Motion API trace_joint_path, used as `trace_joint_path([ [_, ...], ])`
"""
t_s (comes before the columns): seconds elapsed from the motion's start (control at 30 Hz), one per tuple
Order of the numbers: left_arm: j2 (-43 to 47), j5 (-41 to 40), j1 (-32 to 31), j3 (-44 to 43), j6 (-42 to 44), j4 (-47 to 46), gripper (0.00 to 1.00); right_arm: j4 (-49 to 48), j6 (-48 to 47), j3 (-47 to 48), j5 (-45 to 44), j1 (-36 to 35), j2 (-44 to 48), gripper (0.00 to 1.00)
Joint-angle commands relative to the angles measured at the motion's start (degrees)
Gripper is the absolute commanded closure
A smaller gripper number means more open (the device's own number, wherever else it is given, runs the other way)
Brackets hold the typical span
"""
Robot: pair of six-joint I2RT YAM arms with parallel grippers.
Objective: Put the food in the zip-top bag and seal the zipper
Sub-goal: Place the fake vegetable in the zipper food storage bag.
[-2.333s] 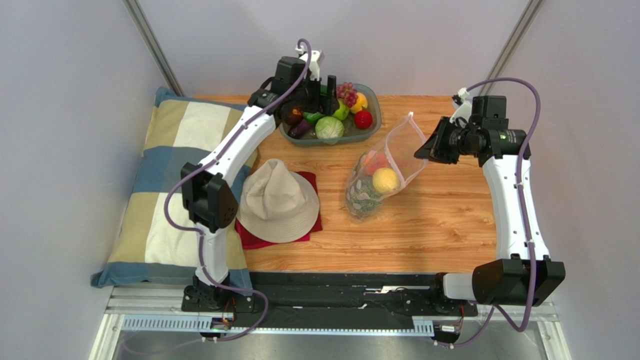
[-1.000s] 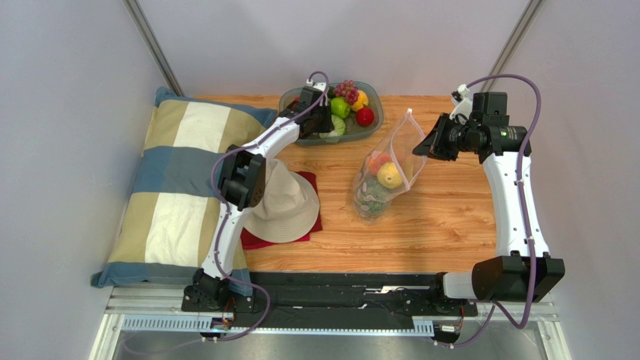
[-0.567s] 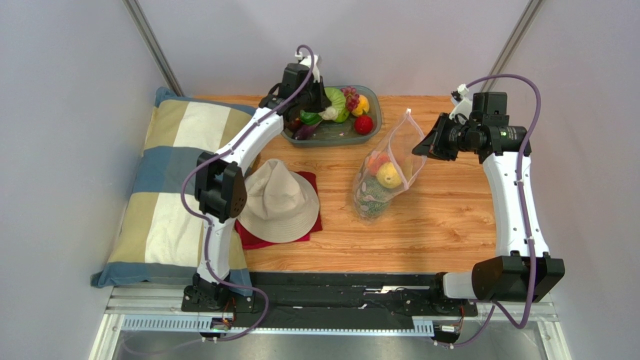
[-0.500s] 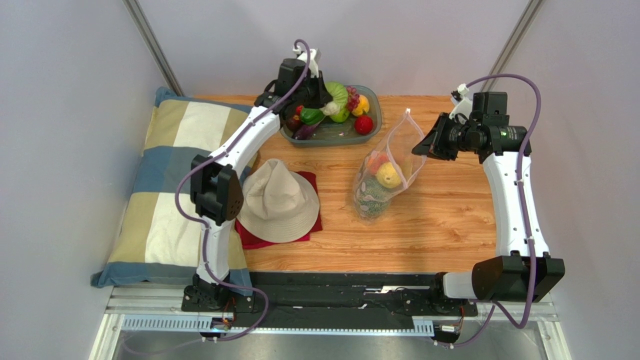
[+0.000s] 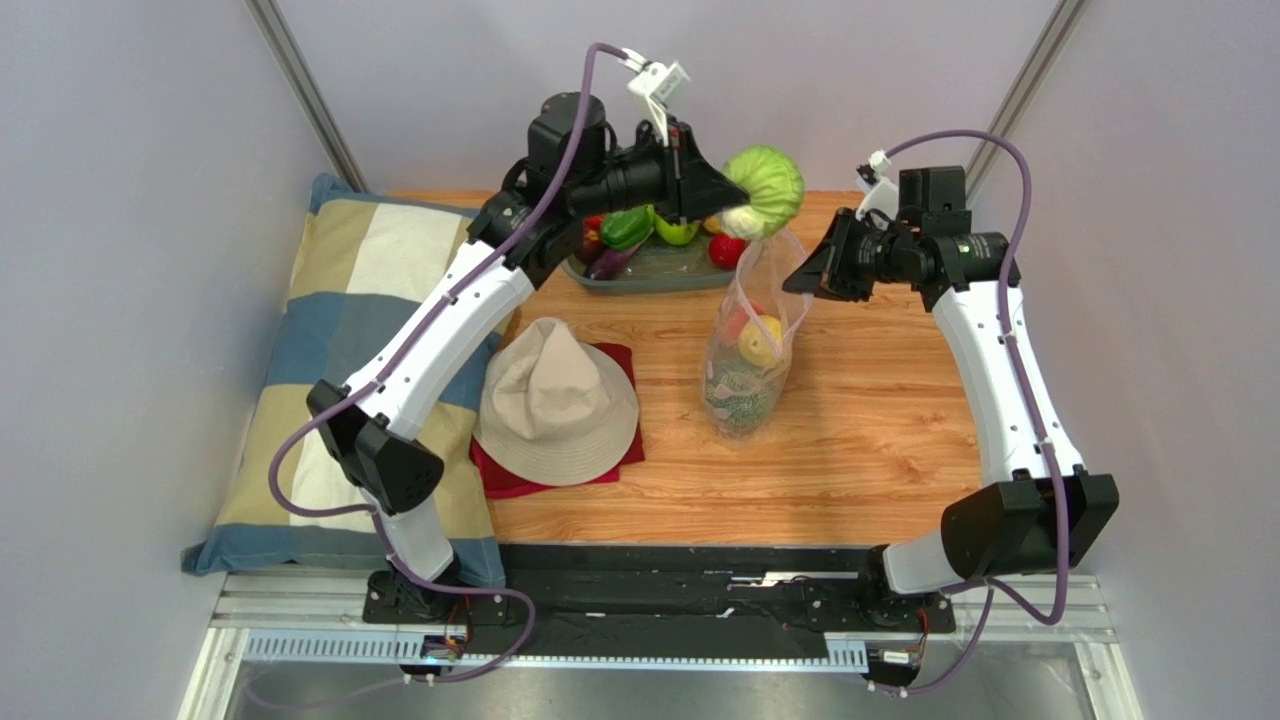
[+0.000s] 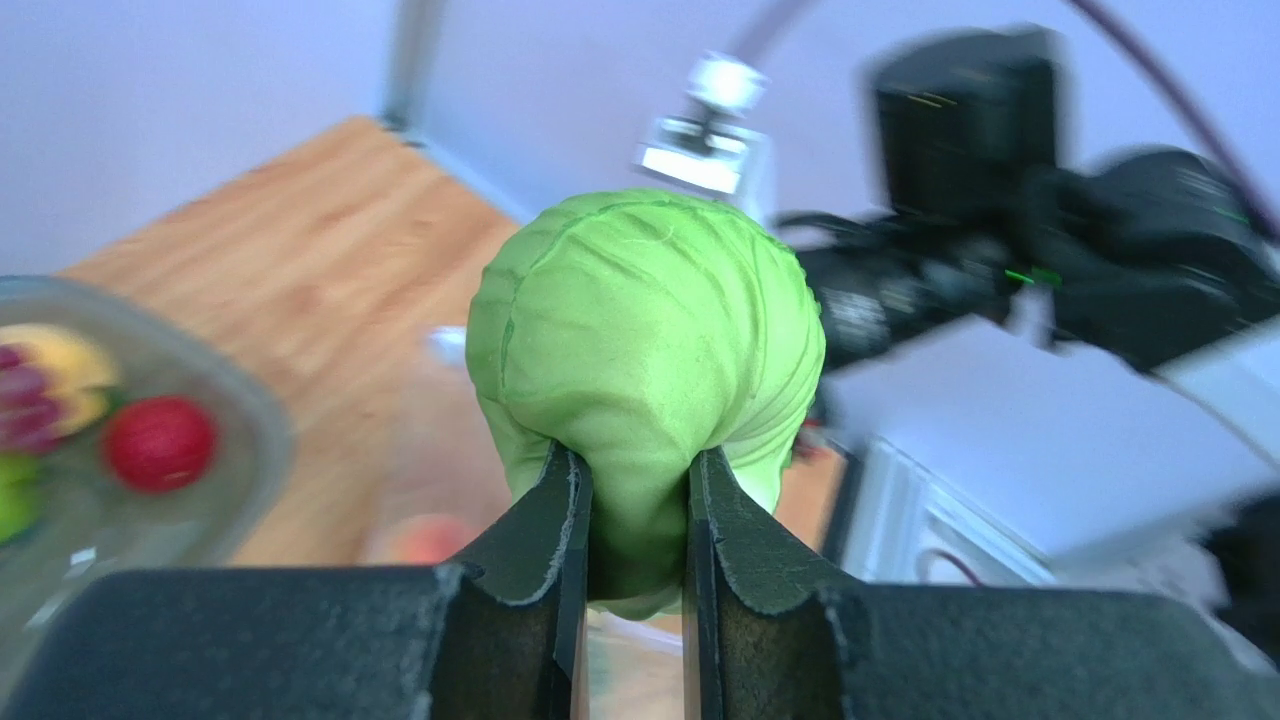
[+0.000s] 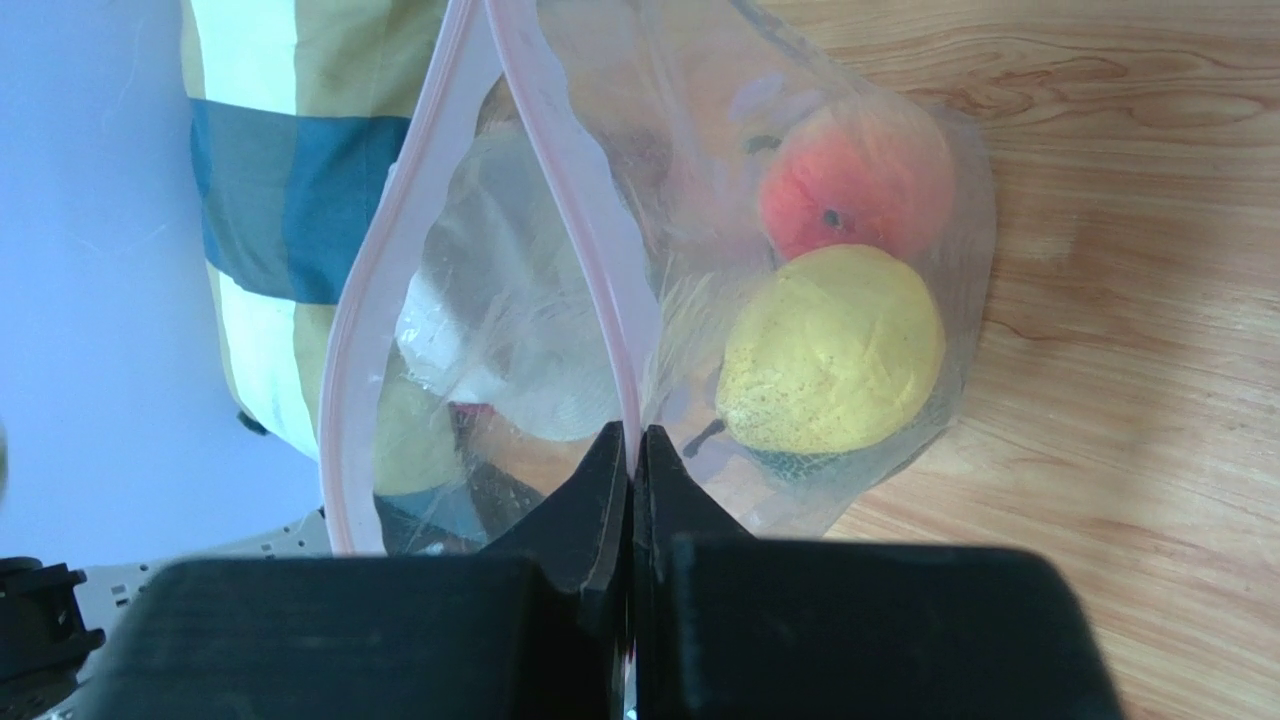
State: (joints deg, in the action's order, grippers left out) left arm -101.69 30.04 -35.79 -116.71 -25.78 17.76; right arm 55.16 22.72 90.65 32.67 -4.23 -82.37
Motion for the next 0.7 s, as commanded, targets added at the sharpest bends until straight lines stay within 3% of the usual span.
trace_joint_path([
  [0.0, 3.3, 7.7, -2.2, 3.8, -2.6, -2.1, 0.92, -4.2, 2.7, 2.7, 0.8, -1.1, 0.0, 1.0],
  [0.17, 2.5, 9.3, -3.8, 5.9, 0.0, -0.1, 0.92, -3.7, 2.9, 2.9, 0.3, -1.2, 0.9, 1.0],
  [0.27, -0.1, 8.5, -4.7, 5.8, 4.7, 5.9, 0.9, -3.7, 3.1, 2.5, -0.1, -1.2, 1.6, 1.0],
  [0.5, 0.3, 0.0, -4.8, 5.5, 12.1, 14.7, 0.88, -2.3, 1.6, 1.7, -2.3, -1.2, 3.3, 1.0],
  [0.67, -2.7, -3.8, -6.1, -4.0, 24.3, 27.1, 0.87, -2.4, 0.8, 1.1, -2.6, -1.3, 4.2, 1.0],
])
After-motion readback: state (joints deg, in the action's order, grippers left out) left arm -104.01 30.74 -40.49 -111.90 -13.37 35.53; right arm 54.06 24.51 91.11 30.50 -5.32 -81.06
